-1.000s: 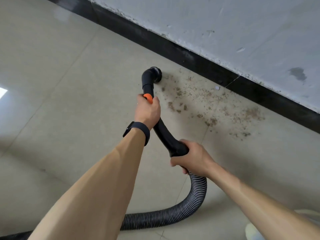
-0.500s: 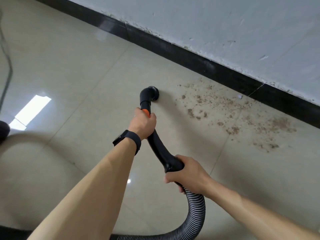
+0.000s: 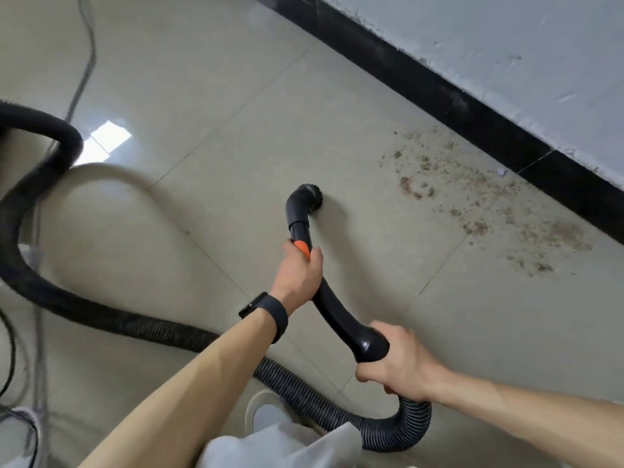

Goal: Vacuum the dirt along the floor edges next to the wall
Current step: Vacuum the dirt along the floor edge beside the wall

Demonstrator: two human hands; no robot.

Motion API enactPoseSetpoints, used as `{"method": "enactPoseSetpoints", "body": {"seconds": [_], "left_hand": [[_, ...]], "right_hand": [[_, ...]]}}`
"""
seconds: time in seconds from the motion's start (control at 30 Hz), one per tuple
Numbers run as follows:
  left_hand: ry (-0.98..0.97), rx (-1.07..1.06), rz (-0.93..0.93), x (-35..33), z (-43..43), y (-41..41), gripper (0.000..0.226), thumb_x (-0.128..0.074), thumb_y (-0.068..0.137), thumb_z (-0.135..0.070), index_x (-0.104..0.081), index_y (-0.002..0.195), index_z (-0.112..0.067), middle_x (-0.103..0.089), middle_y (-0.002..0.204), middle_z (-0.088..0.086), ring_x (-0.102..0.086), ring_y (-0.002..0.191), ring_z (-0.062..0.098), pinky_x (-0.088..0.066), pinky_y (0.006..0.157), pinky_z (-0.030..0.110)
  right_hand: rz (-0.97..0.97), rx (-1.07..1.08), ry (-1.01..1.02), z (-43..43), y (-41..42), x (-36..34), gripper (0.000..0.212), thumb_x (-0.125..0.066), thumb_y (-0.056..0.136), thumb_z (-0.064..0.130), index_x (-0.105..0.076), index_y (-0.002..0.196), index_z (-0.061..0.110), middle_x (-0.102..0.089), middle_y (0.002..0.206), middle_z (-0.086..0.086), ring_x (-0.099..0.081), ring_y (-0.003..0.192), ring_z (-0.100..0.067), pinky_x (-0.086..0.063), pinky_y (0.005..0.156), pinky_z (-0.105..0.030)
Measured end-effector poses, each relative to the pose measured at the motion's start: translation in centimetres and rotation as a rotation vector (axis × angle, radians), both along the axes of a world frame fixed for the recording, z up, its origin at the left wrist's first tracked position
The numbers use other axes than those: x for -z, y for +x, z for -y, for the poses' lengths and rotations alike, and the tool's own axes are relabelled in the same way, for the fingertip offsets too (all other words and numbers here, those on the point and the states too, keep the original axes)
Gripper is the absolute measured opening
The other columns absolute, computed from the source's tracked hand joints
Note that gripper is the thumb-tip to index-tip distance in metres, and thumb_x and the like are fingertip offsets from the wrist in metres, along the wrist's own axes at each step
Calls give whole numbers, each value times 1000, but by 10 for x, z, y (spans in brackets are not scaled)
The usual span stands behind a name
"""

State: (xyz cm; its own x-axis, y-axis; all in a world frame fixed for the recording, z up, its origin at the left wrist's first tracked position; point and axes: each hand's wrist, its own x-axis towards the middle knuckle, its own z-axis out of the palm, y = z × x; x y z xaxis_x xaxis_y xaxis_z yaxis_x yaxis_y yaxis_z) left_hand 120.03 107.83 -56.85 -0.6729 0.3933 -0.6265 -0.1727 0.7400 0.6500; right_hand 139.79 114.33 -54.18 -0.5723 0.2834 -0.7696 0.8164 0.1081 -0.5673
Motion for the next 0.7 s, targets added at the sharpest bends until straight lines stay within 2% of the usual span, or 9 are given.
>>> {"method": "enactPoseSetpoints", "body": {"seconds": [0.1,0.2,0.3,0.4,0.5,0.6,0.7], "left_hand": [[7,18,22,1,3,12,33,-46,102,-29,-33,116,-2,-51,81,7,-53,66,20,-46,62,34],[0,71,40,-2,-5,16,30,-47,100,-29,-30,114,-9,-55,88,12,-57,71,25,-52,66,41],[11,78,95,-6,-11,26,31,-49,97,-25,-29,114,-9,-53,84,11,-57,72,29,-55,65,44],[12,93,115,-5,-19,37,33,-50,95,-23,-29,116,-9,-52,82,11,-58,73,32,-57,72,50],[26,119,109,-2,-29,48,34,-51,95,-21,-28,117,-9,-54,85,12,-59,75,32,-56,73,48],[15,144,86,2,-33,61,36,-50,94,-21,-28,119,-9,-59,95,22,-63,81,38,-54,72,44],[-5,157,78,6,-25,76,39,-50,91,-27,-28,120,-14,-61,99,26,-64,80,39,-56,69,45]], "right_hand": [[6,3,25,2,13,-1,32,-84,58,22,-58,76,22,-62,57,5,-62,44,-16,-49,44,-31],[-10,45,-8,0,24,0,31,-85,60,15,-58,75,18,-60,54,6,-60,43,-19,-45,43,-29],[-4,86,-46,-4,39,2,32,-86,59,12,-60,79,8,-59,55,5,-59,43,-23,-44,43,-28],[9,124,-49,-5,51,2,34,-85,57,13,-61,80,7,-58,55,5,-58,43,-23,-43,44,-28],[16,165,-45,-6,64,4,33,-84,55,17,-61,78,10,-61,57,3,-59,43,-23,-43,45,-30],[16,180,-39,-3,75,5,34,-83,51,24,-63,77,14,-65,59,1,-63,45,-24,-46,47,-32],[21,170,-57,4,90,4,34,-83,50,25,-63,77,16,-63,58,2,-64,46,-23,-48,48,-31]]}}
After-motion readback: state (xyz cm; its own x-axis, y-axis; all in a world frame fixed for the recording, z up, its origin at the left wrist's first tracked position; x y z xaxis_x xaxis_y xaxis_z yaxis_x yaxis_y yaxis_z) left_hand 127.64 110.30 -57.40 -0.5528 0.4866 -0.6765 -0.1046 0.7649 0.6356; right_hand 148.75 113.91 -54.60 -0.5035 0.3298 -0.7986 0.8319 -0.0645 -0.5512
